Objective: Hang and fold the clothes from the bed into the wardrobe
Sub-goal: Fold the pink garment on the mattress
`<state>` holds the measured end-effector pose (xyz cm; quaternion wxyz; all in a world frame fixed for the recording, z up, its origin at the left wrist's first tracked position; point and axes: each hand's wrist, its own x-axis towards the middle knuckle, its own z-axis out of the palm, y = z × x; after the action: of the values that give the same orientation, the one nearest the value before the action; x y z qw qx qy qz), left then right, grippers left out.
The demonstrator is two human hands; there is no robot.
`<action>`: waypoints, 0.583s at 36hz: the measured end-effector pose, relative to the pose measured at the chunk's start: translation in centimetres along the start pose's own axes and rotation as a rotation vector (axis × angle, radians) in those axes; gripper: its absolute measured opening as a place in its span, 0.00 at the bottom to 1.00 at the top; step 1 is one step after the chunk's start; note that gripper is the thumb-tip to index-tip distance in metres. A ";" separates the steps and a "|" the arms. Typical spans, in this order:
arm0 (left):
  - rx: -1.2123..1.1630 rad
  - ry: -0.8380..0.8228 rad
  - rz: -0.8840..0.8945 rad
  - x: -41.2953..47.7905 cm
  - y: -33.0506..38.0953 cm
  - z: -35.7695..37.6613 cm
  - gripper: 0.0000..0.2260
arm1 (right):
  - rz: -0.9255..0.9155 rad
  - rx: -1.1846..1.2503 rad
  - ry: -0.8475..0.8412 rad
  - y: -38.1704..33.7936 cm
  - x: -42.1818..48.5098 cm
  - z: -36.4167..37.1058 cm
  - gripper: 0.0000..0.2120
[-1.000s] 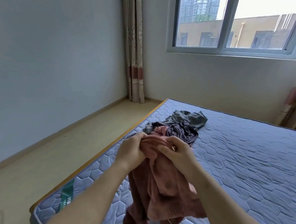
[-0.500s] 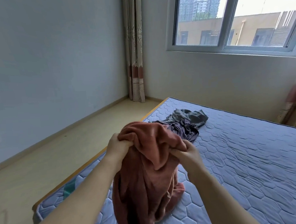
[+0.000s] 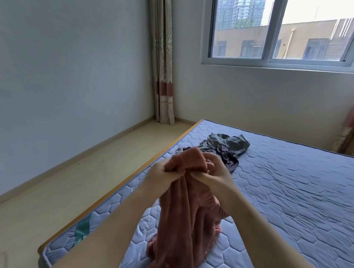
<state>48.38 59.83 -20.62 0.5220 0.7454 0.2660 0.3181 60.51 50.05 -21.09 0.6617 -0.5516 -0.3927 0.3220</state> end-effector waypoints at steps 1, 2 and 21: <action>-0.127 0.040 -0.021 0.2 0.2 -0.1 0.04 | 0.048 -0.049 -0.022 0.4 0.2 -0.2 0.18; -0.247 0.065 -0.038 0.3 0.6 -0.2 0.06 | 0.089 -0.124 -0.048 0.7 0.3 -0.5 0.16; 0.156 0.199 0.061 3.0 9.3 -8.0 0.23 | -0.245 -0.568 0.001 -7.2 6.4 3.1 0.09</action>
<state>44.91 63.96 -9.24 0.4235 0.7562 0.3176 0.3847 60.86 55.67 -12.71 0.5151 -0.6631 -0.5303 0.1169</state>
